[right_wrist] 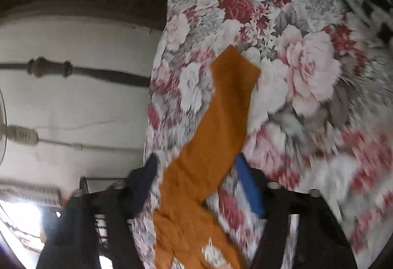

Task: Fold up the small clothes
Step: 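Grasp the cardigan sleeve cuff with the right gripper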

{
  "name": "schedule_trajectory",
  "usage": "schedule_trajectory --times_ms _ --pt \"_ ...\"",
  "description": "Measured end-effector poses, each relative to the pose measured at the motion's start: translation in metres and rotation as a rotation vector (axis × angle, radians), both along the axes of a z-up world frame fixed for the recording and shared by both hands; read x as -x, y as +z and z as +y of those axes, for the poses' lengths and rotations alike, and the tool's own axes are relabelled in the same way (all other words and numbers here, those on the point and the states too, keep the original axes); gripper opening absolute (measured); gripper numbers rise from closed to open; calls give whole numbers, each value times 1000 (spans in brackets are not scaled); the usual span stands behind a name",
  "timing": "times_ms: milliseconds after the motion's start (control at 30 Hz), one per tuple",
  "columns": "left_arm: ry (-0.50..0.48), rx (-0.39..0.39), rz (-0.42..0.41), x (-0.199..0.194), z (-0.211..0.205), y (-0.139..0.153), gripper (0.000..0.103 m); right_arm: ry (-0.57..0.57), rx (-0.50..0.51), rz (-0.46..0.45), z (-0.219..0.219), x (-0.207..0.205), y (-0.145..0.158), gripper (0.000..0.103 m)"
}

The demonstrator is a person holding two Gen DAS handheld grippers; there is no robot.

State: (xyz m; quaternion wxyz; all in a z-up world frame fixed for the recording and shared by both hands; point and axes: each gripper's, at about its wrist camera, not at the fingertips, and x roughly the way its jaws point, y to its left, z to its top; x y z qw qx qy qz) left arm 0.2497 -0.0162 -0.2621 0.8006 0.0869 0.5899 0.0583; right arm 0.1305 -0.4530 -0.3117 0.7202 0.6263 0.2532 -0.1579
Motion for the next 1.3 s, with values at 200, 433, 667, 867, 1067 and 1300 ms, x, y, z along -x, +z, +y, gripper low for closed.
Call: schedule_trajectory --times_ms 200,433,667,867,1067,1300 --pt "-19 -24 7 -25 -21 -39 98 -39 26 70 -26 -10 -39 27" --pt "-43 12 -4 -37 -37 -46 98 52 147 178 -28 -57 -48 20" --pt "-37 1 37 -43 -33 -61 98 78 403 127 -24 -58 12 34" --pt "-39 13 46 -44 -32 -65 98 -84 187 169 -57 -9 -20 34" --pt "-55 -3 68 -45 -35 -73 98 -126 78 179 -51 -6 -61 27" --pt "-72 -14 68 -43 -39 -74 98 -96 163 152 -61 -25 -68 30"
